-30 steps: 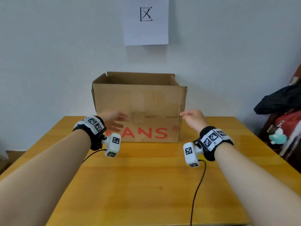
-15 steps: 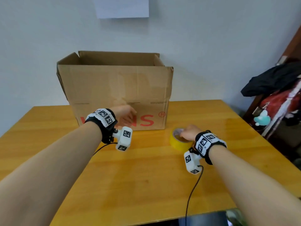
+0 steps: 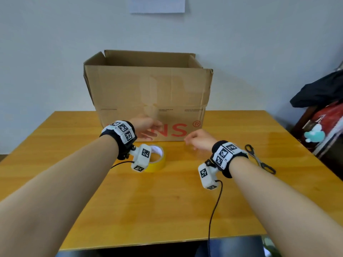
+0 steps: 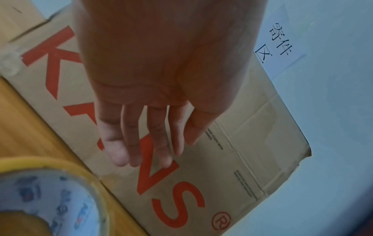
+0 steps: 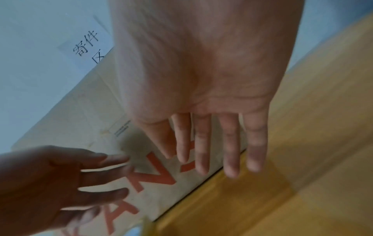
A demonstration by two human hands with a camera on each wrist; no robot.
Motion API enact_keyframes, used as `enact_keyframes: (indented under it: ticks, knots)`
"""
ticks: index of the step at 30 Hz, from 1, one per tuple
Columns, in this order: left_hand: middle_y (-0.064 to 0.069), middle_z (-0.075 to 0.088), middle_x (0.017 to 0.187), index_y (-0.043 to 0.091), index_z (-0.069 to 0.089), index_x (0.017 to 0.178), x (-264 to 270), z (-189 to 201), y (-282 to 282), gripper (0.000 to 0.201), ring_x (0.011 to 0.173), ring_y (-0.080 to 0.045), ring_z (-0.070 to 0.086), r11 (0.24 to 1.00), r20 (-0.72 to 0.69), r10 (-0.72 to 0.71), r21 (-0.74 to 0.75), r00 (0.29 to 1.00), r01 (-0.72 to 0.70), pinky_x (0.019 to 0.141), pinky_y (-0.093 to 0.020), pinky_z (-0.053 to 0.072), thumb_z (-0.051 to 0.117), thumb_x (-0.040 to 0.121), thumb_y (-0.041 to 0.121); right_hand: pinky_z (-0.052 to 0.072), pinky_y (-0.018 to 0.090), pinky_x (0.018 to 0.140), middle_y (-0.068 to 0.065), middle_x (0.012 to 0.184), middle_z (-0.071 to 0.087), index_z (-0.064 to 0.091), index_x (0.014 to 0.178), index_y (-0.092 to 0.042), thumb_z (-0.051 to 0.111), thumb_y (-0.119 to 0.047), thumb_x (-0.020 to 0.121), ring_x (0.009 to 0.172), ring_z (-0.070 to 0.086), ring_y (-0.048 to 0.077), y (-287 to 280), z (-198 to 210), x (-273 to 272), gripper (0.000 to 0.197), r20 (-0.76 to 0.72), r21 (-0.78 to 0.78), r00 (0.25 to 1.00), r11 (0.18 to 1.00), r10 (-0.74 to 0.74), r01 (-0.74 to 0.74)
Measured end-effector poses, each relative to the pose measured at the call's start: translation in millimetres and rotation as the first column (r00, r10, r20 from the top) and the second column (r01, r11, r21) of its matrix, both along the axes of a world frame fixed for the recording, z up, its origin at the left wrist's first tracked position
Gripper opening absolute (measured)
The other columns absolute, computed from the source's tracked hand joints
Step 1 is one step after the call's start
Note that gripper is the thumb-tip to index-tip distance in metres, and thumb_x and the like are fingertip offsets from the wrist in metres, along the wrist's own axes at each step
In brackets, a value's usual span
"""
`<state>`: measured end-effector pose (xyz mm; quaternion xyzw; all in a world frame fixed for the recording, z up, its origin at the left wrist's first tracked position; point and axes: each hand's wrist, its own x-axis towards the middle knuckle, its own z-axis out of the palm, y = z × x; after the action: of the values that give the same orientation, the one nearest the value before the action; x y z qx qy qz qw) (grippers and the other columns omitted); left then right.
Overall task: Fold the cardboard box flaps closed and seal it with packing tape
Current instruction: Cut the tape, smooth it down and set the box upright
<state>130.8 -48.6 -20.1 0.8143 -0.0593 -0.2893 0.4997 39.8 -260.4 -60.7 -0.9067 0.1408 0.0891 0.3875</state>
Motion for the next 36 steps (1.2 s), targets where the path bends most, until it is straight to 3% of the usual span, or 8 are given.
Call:
enact_keyframes:
  ticks: [5, 11, 15, 17, 20, 24, 30, 36]
  knots:
    - [-0.001, 0.07, 0.119, 0.016, 0.065, 0.121, -16.0, -3.9, -24.4, 0.027, 0.098, -0.021, 0.065, 0.994, -0.054, -0.109, 0.019, 0.993, 0.11, 0.083, -0.035, 0.052, 0.046, 0.104, 0.024, 0.031, 0.048, 0.114, 0.007, 0.131, 0.063, 0.067, 0.121, -0.018, 0.046, -0.025, 0.097, 0.126, 0.053, 0.032, -62.6, -14.7, -22.4, 0.032, -0.089, -0.38, 0.961, 0.901, -0.262, 0.21]
    - [0.004, 0.073, 0.115, 0.02, 0.065, 0.123, -30.3, -9.9, -53.9, 0.027, 0.09, -0.016, 0.065, 0.98, -0.053, -0.181, 0.07, 0.982, 0.185, 0.089, -0.036, 0.054, 0.057, 0.099, 0.031, 0.048, 0.043, 0.099, 0.013, 0.116, 0.062, 0.058, 0.105, -0.008, 0.052, -0.03, 0.093, 0.116, 0.059, 0.033, -119.2, -38.6, -52.3, 0.026, -0.271, -0.526, 0.857, 0.813, -0.439, 0.25]
    - [0.007, 0.073, 0.115, 0.02, 0.061, 0.124, -36.0, -12.1, -61.0, 0.026, 0.096, -0.018, 0.065, 0.97, -0.063, -0.226, 0.082, 0.972, 0.23, 0.097, -0.04, 0.051, 0.049, 0.103, 0.029, 0.046, 0.044, 0.104, 0.015, 0.146, 0.05, 0.051, 0.14, -0.011, 0.047, -0.034, 0.096, 0.128, 0.051, 0.035, -116.8, -39.1, -49.1, 0.049, -0.24, -0.476, 0.892, 0.847, -0.383, 0.236]
    - [0.006, 0.073, 0.114, 0.021, 0.062, 0.121, -39.2, -12.6, -61.2, 0.024, 0.095, -0.019, 0.065, 0.964, -0.058, -0.243, 0.093, 0.968, 0.248, 0.096, -0.041, 0.051, 0.047, 0.104, 0.028, 0.053, 0.038, 0.081, 0.017, 0.115, 0.067, 0.06, 0.126, -0.001, 0.049, -0.032, 0.102, 0.096, 0.063, 0.032, -96.7, -33.0, -47.7, 0.041, -0.196, -0.321, 0.938, 0.923, -0.286, 0.214]
    - [0.005, 0.074, 0.11, 0.023, 0.065, 0.109, -41.8, -13.2, -57.4, 0.02, 0.092, -0.019, 0.066, 0.96, -0.043, -0.257, 0.103, 0.966, 0.26, 0.095, -0.042, 0.052, 0.046, 0.104, 0.024, 0.049, 0.034, 0.056, 0.013, 0.069, 0.059, 0.064, 0.11, 0.006, 0.06, -0.016, 0.099, 0.054, 0.054, 0.023, -61.8, -31.5, -41.3, 0.025, -0.169, 0.04, 0.957, 0.968, -0.236, 0.246]
    - [0.003, 0.074, 0.11, 0.02, 0.063, 0.111, -42.5, -15.9, -46.0, 0.019, 0.091, -0.02, 0.067, 0.961, -0.046, -0.245, 0.12, 0.969, 0.249, 0.095, -0.043, 0.052, 0.045, 0.104, 0.024, 0.051, 0.031, 0.052, 0.013, 0.093, 0.062, 0.055, 0.131, -0.003, 0.068, -0.003, 0.092, 0.059, 0.058, 0.021, -29.0, -31.3, -29.9, 0.042, -0.172, 0.24, 0.982, 0.963, -0.084, 0.125]
    - [-0.002, 0.075, 0.109, 0.014, 0.066, 0.118, -38.9, -22.5, -23.4, 0.025, 0.095, -0.022, 0.07, 0.96, -0.047, -0.245, 0.128, 0.968, 0.249, 0.093, -0.044, 0.055, 0.046, 0.103, 0.021, 0.052, 0.027, 0.052, 0.009, 0.118, 0.065, 0.035, 0.153, -0.03, 0.085, -0.014, 0.076, 0.073, 0.061, 0.016, -2.5, -32.7, -17.7, 0.093, -0.178, 0.166, 0.981, 0.985, 0.077, -0.047]
    - [-0.005, 0.076, 0.106, 0.008, 0.066, 0.117, -31.1, -30.4, -17.0, 0.025, 0.094, -0.021, 0.072, 0.969, -0.054, -0.225, 0.091, 0.973, 0.23, 0.09, -0.041, 0.057, 0.047, 0.103, 0.015, 0.058, 0.029, 0.062, -0.001, 0.152, 0.032, 0.031, 0.155, -0.024, 0.082, -0.024, 0.079, 0.105, 0.06, 0.022, 18.5, -37.8, -17.8, 0.091, -0.22, -0.098, 0.949, 0.963, 0.224, -0.25]
